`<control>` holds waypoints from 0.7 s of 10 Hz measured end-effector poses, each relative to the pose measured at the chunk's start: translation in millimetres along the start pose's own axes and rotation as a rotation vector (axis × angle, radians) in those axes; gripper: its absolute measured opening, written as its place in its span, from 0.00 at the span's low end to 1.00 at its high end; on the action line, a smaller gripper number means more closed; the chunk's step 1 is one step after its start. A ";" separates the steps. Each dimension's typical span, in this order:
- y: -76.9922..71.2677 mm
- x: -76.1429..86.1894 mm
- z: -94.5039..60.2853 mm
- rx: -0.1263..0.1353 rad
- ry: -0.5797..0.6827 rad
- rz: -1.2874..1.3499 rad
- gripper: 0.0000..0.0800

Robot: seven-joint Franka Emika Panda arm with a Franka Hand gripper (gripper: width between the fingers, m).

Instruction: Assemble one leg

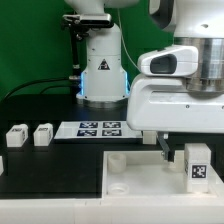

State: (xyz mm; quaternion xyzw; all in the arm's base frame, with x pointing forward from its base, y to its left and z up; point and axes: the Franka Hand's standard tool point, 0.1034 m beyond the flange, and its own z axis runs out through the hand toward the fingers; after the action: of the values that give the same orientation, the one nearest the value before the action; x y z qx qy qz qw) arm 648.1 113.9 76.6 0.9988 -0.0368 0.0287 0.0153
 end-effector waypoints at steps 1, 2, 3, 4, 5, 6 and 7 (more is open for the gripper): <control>0.0 0.0 0.1 0.000 0.000 0.000 0.66; 0.1 0.0 0.1 0.000 0.000 0.000 0.49; -0.2 0.0 0.2 0.000 0.000 0.000 0.36; -0.1 -0.1 0.3 0.000 0.000 0.008 0.36; 0.0 0.0 0.3 0.000 0.000 0.038 0.36; -0.1 -0.1 0.3 0.000 0.000 0.040 0.36; -1.8 -0.5 0.1 0.000 0.002 0.193 0.36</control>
Offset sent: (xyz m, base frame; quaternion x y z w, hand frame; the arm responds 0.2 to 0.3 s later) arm 0.0000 0.0000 0.0000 0.0000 0.0000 0.0000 1.0000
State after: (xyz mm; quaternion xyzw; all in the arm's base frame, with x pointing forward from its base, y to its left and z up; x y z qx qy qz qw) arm 647.8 115.8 76.4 0.9906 -0.1330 0.0311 0.0123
